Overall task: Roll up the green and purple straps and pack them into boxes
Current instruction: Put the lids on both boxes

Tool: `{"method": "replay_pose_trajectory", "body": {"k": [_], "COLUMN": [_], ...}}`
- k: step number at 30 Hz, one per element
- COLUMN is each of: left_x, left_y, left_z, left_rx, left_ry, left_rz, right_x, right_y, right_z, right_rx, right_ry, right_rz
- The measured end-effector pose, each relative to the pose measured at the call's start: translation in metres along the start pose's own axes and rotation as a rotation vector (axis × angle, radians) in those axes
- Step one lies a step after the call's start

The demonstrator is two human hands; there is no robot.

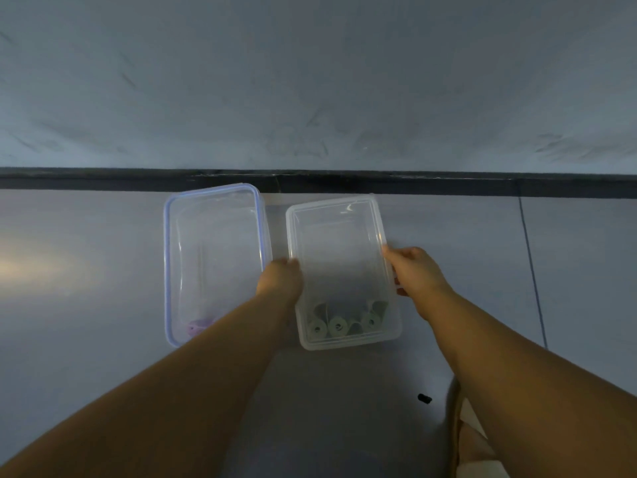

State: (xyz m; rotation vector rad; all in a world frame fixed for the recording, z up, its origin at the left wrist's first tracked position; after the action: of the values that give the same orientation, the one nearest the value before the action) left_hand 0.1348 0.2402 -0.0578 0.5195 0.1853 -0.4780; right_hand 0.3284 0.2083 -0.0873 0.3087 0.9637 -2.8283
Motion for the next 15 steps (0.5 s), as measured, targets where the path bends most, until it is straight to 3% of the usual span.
{"method": "replay_pose_trajectory", "body": {"k": [7,15], "left_x": [0.0,0.006], "left_y": [0.025,0.017], "left_z": [-0.024,-0.033], "left_rx": [0.108,0.119], "left_ry": [0.065,0.074], "left_rz": [0.112,0.291], "right_x": [0.01,0.02], "right_y": [-0.032,-0.024], "right_z": [-0.027,-0.038], "right_rx": [-0.188,-0.213], "right_ry": [0.145,0.223], "right_rz": [0.106,0.113]}}
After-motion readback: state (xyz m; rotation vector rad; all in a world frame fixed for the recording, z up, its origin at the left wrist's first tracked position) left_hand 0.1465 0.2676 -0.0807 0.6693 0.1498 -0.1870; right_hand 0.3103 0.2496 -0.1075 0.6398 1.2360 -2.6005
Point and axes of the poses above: each hand's wrist, its own z-axis away from the middle knuckle, its own x-axis out of the palm, y = z × x, the point moved 2 cm from there along -z, towards the middle knuckle, and after that the axes turned 13 degrees about -y, right-handed, at the moved point
